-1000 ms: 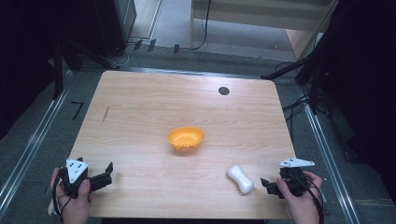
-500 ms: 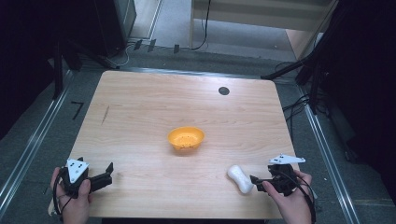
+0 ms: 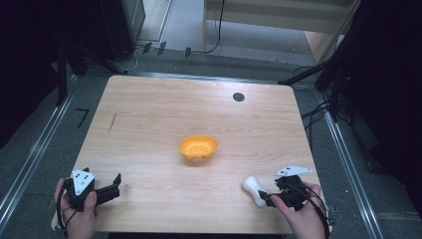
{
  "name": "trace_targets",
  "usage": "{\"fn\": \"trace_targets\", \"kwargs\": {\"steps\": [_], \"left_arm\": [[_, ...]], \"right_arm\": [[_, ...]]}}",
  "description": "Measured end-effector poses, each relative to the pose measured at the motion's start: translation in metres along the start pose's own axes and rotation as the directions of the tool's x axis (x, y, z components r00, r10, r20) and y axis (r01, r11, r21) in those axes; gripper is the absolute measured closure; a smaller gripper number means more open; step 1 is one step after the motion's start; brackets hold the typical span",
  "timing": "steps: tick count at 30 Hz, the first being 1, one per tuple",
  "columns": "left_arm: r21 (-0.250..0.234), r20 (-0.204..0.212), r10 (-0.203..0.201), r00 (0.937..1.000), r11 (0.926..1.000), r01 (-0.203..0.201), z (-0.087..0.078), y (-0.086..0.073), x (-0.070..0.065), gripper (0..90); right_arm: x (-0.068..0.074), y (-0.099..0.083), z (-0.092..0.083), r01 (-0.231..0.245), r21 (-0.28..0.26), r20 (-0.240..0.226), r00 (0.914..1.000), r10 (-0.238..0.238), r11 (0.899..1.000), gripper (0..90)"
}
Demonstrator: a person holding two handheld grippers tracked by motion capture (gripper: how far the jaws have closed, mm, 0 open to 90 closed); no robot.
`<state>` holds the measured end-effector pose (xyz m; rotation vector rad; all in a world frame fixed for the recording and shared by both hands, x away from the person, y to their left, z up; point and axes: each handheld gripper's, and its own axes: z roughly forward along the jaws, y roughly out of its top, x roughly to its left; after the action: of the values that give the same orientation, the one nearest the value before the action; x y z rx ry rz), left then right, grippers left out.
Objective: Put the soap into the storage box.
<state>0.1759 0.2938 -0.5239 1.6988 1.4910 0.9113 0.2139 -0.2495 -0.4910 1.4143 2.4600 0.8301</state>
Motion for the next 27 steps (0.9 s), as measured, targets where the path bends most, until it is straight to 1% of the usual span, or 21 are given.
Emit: {"fn": "trace_targets", "kwargs": {"steps": [1, 10, 15, 16, 17, 21, 23, 27], "left_arm": [[-0.001, 0.001, 0.0, 1.0, 1.0, 0.0, 0.0, 0.0, 0.0, 0.0], [0.0, 0.005, 0.002, 1.0, 1.0, -0.002, 0.0, 0.0, 0.0, 0.0], [0.0, 0.006, 0.003, 1.0, 1.0, -0.003, 0.0, 0.0, 0.0, 0.0], [0.0, 0.007, 0.006, 1.0, 1.0, -0.006, 0.0, 0.0, 0.0, 0.0], [0.0, 0.008, 0.006, 1.0, 1.0, -0.006, 0.0, 0.0, 0.0, 0.0], [-0.002, 0.012, 0.006, 0.9999, 1.0, -0.006, 0.0, 0.0, 0.0, 0.0], [0.0, 0.012, 0.006, 0.9999, 1.0, -0.006, 0.0, 0.0, 0.0, 0.0], [0.0, 0.012, 0.005, 0.9999, 1.0, -0.005, 0.0, 0.0, -0.001, 0.0]], "right_arm": [[0.002, 0.001, 0.002, 0.007, 0.009, -0.007, 1.0, -0.007, 1.0, 29.3], [0.01, 0.005, 0.01, 0.029, 0.038, -0.029, 0.9992, -0.028, 0.999, 30.3], [0.012, 0.006, 0.015, 0.041, 0.053, -0.04, 0.9984, -0.039, 0.998, 33.2], [0.013, 0.007, 0.018, 0.041, 0.064, -0.057, 0.9977, -0.037, 0.997, 35.1], [0.014, 0.007, 0.019, 0.047, 0.066, -0.06, 0.9973, -0.043, 0.997, 35.7], [0.016, 0.008, 0.023, 0.054, 0.081, -0.059, 0.997, -0.049, 0.995, 35.8], [0.018, 0.008, 0.027, 0.065, 0.092, -0.059, 0.9965, -0.059, 0.994, 36.0], [0.017, 0.009, 0.03, 0.058, 0.102, -0.051, 0.9973, -0.053, 0.993, 37.4]]}}
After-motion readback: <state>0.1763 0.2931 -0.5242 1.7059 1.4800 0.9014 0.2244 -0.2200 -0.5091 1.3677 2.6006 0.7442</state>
